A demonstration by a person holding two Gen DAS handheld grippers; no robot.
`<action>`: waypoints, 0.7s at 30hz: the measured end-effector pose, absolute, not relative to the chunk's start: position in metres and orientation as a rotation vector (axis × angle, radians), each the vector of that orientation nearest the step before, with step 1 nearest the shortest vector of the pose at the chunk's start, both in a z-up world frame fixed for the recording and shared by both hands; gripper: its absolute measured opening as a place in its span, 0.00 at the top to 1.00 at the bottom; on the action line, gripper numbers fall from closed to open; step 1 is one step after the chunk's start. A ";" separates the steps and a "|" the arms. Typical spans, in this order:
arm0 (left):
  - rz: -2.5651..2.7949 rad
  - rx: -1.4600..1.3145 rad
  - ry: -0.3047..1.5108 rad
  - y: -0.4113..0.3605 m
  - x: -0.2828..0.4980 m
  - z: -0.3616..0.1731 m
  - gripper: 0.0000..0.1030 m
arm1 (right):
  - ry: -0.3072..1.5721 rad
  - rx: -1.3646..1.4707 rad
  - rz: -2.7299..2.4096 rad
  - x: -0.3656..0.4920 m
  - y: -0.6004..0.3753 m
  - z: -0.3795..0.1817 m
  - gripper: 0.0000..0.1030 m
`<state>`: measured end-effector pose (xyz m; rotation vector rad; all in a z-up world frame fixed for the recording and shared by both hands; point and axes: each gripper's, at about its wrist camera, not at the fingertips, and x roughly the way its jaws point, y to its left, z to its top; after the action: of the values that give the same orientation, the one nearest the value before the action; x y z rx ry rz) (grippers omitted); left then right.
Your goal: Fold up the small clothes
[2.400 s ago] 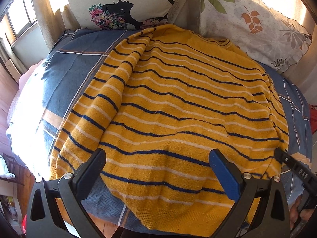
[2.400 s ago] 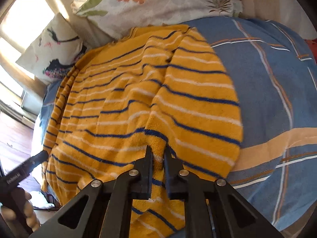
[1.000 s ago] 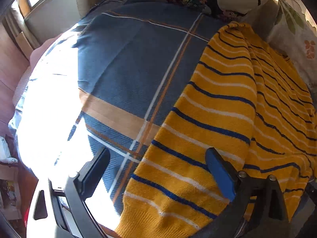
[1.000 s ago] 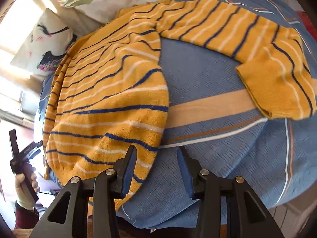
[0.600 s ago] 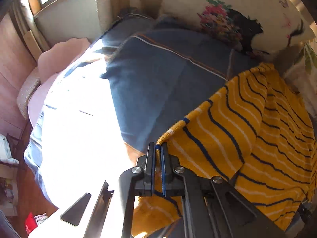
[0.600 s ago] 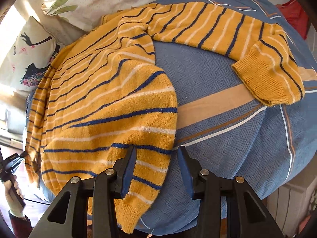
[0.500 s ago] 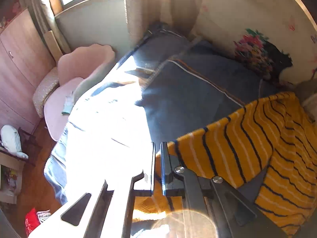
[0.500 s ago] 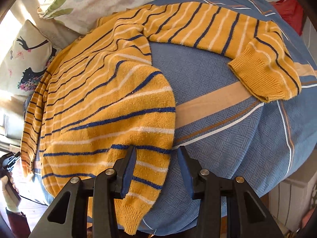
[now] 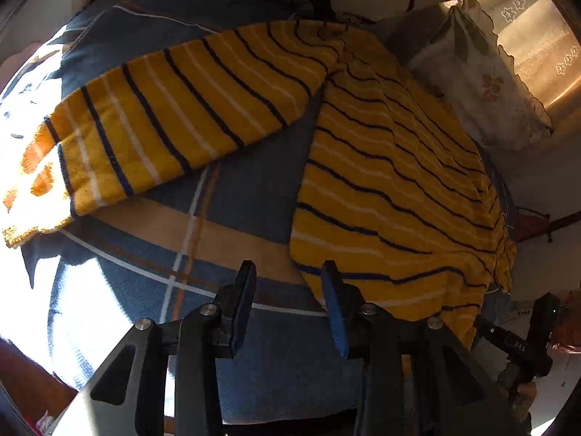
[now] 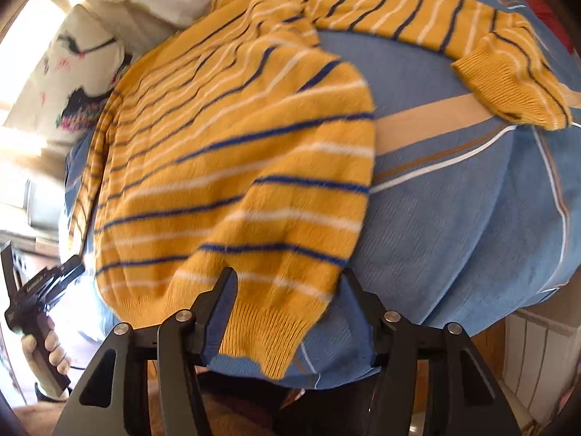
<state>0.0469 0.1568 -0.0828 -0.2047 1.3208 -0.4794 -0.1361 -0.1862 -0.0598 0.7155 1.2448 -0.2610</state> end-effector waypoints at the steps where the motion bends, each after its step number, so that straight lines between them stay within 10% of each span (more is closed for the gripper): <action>1: -0.512 -0.214 1.346 0.148 0.043 -0.090 0.59 | 1.254 0.691 -0.251 -0.135 -0.182 -0.061 0.37; 6: -0.565 -0.217 1.346 0.110 0.036 -0.102 0.36 | 1.249 0.592 -0.210 -0.127 -0.161 -0.060 0.38; 9: -0.552 -0.140 1.379 0.083 0.042 -0.098 0.87 | 1.284 0.502 -0.135 -0.118 -0.149 -0.061 0.91; 18: -0.469 -0.228 1.172 0.110 0.001 0.055 0.94 | 1.040 0.853 0.156 -0.167 -0.217 0.020 0.92; 21: -0.355 -0.117 1.070 0.101 -0.015 0.073 0.63 | 1.106 0.811 0.119 -0.185 -0.240 0.008 0.88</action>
<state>-0.0146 0.1015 0.0726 -0.1168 1.0697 -0.3550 -0.1852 -0.2397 0.0078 0.8113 1.1061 0.1190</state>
